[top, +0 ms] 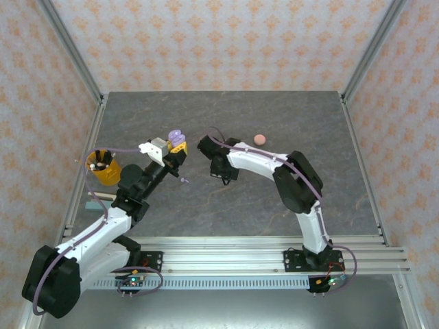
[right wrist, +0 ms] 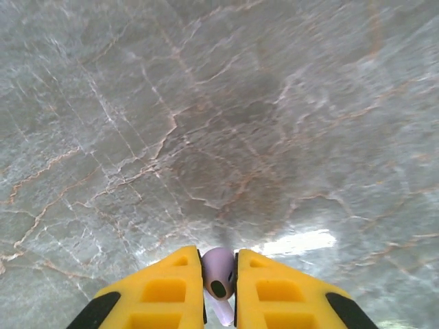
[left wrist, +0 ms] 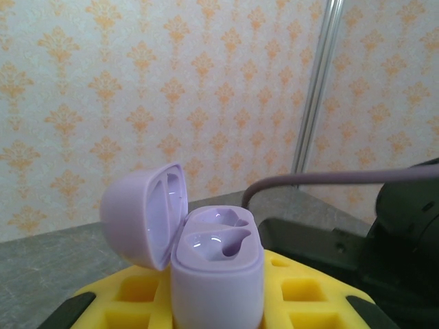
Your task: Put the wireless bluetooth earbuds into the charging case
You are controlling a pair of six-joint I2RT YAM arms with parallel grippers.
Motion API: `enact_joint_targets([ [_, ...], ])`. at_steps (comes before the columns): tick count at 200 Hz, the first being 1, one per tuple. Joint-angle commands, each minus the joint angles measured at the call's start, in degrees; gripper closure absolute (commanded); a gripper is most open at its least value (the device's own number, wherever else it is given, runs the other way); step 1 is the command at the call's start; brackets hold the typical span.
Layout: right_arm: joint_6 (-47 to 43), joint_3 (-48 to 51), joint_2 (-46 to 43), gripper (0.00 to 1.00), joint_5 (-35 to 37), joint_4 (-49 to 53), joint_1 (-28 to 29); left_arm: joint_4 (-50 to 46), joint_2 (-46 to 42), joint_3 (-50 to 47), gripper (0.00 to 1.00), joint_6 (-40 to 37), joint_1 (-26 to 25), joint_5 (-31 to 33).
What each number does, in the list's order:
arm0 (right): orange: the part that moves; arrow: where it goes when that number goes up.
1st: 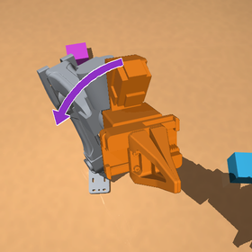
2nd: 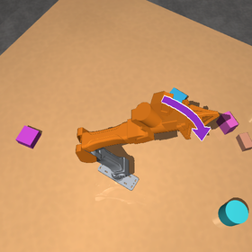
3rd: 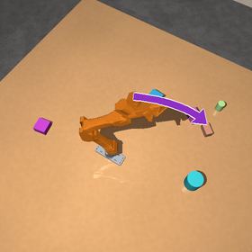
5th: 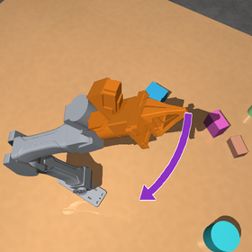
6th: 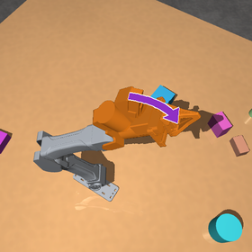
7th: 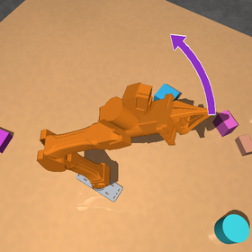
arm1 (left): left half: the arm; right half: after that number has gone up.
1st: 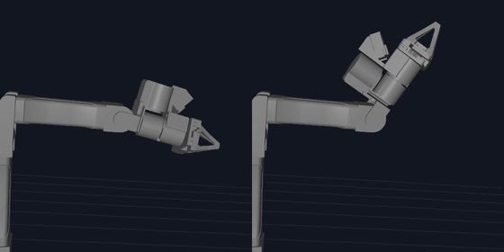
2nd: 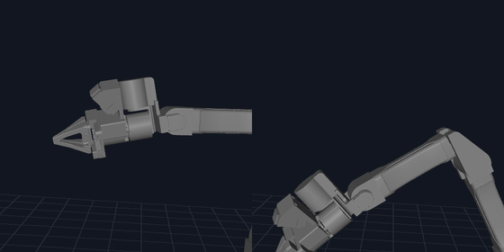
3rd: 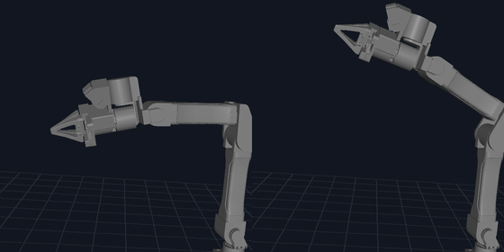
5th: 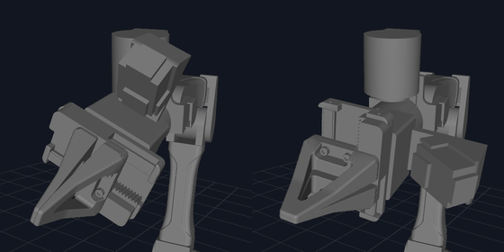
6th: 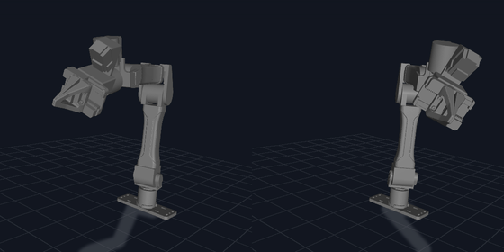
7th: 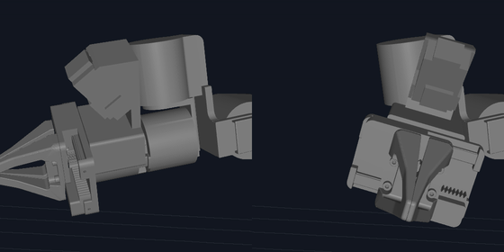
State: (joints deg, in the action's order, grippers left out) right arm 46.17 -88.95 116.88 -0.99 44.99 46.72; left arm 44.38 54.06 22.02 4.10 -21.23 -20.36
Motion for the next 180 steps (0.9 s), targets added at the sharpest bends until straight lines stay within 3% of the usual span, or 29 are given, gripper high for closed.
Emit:
enact_joint_targets([
  [1,-3.5,3.1,-6.4,0.86,3.4,-3.5,-0.6,0.6,0.8,1.8,1.00,0.8,0.4,-3.3],
  [70,-10.2,12.7,-23.1,0.86,3.9,-12.5,-3.3,0.1,5.2,4.8,1.00,0.7,-1.7,-12.6],
  [133,-17.6,10.4,-36.4,0.86,-1.2,-17.3,-8.3,-2.5,8.4,10.5,1.00,-1.7,-5.7,-16.4],
  [180,-22.6,8.5,-41.8,0.86,-8.3,-24.5,-8.7,-2.5,11.0,14.1,1.00,-2.2,-6.4,-19.0],
])
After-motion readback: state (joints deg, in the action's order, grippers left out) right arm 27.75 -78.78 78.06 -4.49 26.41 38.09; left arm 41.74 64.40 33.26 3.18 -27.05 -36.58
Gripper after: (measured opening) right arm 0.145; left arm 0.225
